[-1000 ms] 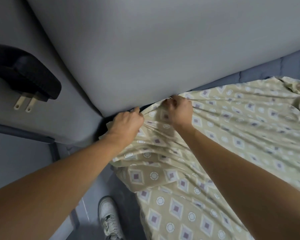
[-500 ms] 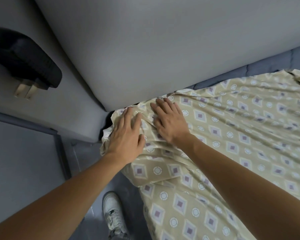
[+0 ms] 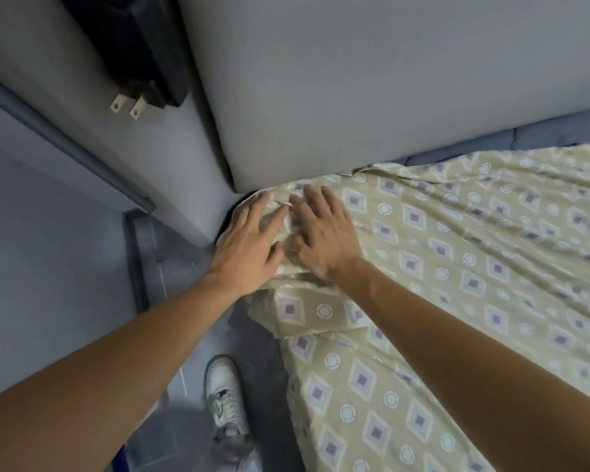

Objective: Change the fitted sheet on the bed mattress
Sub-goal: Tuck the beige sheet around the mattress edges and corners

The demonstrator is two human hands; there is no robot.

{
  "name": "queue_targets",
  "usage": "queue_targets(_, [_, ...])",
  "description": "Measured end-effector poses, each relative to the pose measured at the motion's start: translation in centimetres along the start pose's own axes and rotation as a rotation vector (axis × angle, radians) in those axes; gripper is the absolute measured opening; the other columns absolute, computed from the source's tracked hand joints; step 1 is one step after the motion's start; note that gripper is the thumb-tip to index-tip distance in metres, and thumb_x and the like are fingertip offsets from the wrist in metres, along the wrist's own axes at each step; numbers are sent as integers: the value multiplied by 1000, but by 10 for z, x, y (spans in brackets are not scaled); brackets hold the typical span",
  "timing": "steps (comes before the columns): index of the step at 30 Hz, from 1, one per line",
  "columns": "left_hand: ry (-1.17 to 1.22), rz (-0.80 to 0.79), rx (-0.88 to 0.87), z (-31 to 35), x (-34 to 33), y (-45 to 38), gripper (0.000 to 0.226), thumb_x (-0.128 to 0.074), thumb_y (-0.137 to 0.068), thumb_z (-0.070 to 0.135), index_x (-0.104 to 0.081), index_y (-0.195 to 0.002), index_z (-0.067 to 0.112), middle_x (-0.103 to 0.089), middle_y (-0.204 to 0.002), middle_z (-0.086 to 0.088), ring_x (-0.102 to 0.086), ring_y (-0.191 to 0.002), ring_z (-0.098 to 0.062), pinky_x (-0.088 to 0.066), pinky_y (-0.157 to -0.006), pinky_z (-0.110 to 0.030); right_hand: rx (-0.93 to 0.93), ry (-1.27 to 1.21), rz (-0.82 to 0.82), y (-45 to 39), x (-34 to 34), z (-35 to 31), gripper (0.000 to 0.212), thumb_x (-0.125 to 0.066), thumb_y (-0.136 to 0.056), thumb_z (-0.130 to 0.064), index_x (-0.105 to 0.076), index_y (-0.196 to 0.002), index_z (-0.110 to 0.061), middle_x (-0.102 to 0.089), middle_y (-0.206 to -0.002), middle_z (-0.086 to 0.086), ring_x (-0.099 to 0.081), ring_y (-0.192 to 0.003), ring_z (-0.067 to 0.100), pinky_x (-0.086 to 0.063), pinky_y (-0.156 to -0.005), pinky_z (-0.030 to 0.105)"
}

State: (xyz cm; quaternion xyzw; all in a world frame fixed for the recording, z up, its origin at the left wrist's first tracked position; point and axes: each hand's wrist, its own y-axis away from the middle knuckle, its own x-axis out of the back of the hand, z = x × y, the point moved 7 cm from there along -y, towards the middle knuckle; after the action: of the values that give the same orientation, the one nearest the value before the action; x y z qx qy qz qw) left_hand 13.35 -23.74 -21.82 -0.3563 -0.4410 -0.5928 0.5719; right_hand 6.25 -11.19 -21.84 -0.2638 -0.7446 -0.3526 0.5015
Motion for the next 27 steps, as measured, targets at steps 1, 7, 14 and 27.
queue_targets(1, [17, 13, -6, -2, 3, 10, 64, -53, -95, 33, -43, -156, 16, -27, -166, -16, -27, -153, -35, -31, -125, -47, 49, -6, 1, 10, -6, -12, 79, -24, -93, -54, -29, -165, -22, -20, -173, 10, -11, -161, 35, -14, -129, 54])
queue_targets(7, [83, 129, 86, -17, 14, 91, 42, -62, -92, 16, -57, -134, 12, -46, -146, -6, -51, -127, -29, -50, -97, -48, 274, 39, 74, 39, -33, -55, 56, -47, -105, -35, -41, -160, -27, -28, -172, 7, -17, -160, 32, -18, -128, 54])
queue_targets(14, [258, 152, 485, -64, -34, 167, 42, -67, -89, 12, -61, -131, 9, -56, -126, -15, -56, -120, -40, -50, -97, -55, 175, 255, -33, 42, -57, -63, 52, -43, -102, -57, -45, -151, -42, 13, -176, 2, 20, -161, 28, 6, -129, 57])
queue_targets(27, [702, 133, 601, -94, -135, 133, 48, -66, -97, 36, -51, -141, 24, -61, -139, -5, -58, -128, -30, -49, -103, -47, -6, 439, 101, 29, -75, -83, 54, -63, -78, -48, -67, -131, -39, 6, -175, 13, 10, -161, 37, -1, -125, 67])
